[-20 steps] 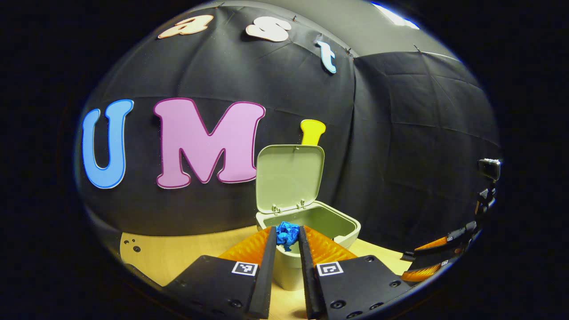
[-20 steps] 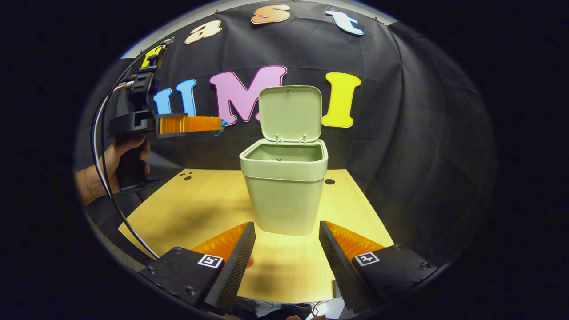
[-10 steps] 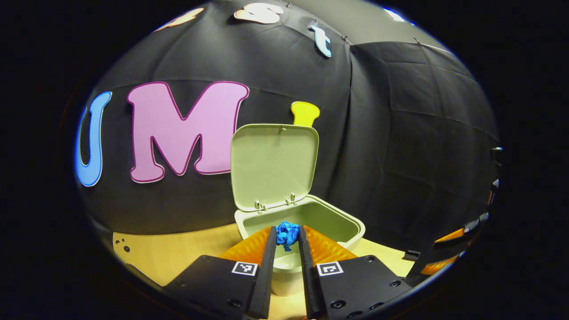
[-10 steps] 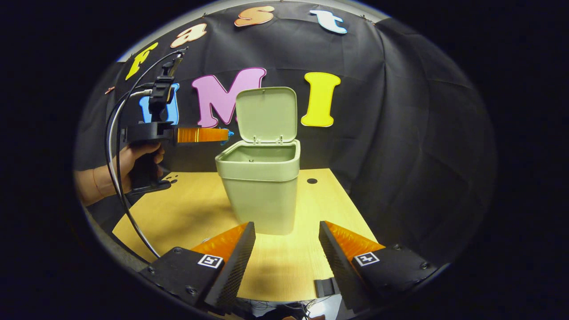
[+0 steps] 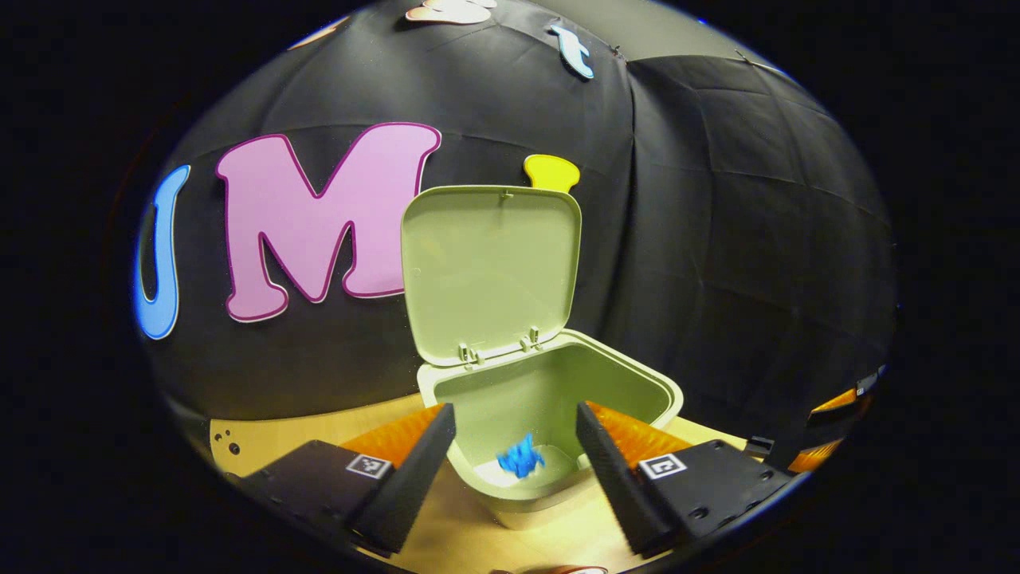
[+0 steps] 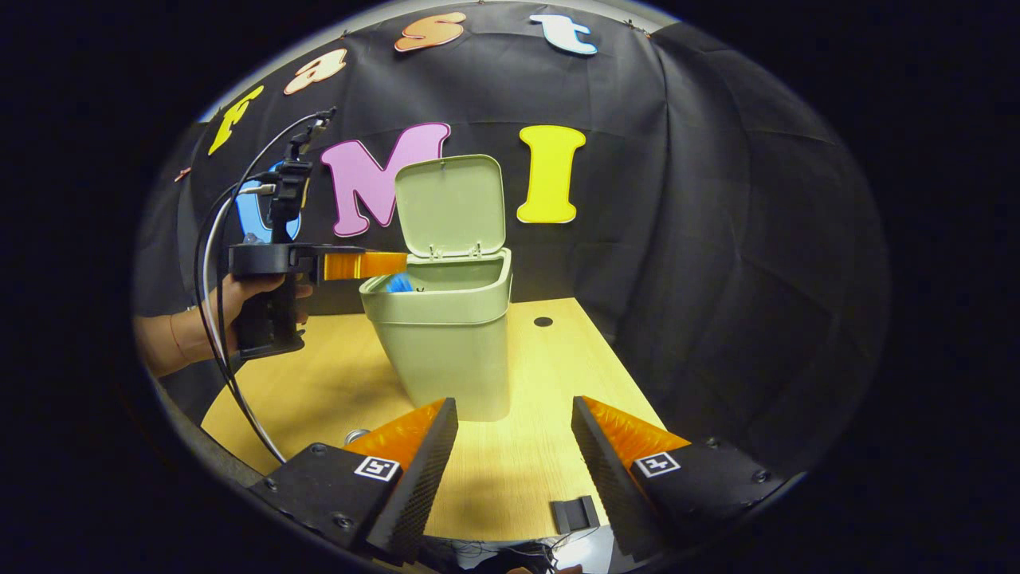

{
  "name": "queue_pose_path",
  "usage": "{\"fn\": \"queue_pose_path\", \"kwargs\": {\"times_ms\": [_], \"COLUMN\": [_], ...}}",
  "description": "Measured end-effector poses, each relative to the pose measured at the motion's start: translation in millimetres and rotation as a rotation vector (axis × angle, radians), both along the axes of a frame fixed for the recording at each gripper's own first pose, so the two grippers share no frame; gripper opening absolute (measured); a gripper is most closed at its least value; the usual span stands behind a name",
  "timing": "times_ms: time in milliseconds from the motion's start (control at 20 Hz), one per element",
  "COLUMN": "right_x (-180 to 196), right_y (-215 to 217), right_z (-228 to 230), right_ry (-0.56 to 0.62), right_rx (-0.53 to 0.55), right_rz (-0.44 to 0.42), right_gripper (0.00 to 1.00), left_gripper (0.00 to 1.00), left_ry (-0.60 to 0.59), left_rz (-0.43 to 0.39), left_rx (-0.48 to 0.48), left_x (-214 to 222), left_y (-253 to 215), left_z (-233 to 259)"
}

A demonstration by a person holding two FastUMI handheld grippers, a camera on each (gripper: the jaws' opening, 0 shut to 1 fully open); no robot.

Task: Press the lid of the desktop garbage bin to open it, pick up the crumpled paper on the desktop and throw it into the bin, then pick up the pop can on the desktop and drop it into the bin, and finally close the garbage bin lid.

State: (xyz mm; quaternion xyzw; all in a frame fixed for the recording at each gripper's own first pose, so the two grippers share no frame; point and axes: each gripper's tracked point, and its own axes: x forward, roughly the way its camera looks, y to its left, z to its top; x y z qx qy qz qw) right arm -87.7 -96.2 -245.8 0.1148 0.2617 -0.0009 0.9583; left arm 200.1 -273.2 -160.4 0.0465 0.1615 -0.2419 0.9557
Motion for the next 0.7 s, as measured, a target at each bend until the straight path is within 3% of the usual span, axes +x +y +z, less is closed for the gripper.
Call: {"fn": "queue_pose_path", "kwargs": {"times_ms": [300,700], "right_x": [-0.4,-5.7], "right_y": [15.4,83.4], "right_z": [1.3,0.8], "right_ry": [0.000,0.003], "right_rx": [0.016,0.029], "right_rz": [0.038,0.242], "right_gripper": [0.91,0.91], "left_gripper": [0.98,0.98], "left_ry": [-0.029,-0.032], "left_rz": [0.026,0.093], "left_rx": [0.001,0.012], "left_x": [-14.8,-61.2], "left_y": [15.7,80.3], "left_z": [10.4,17.2]}}
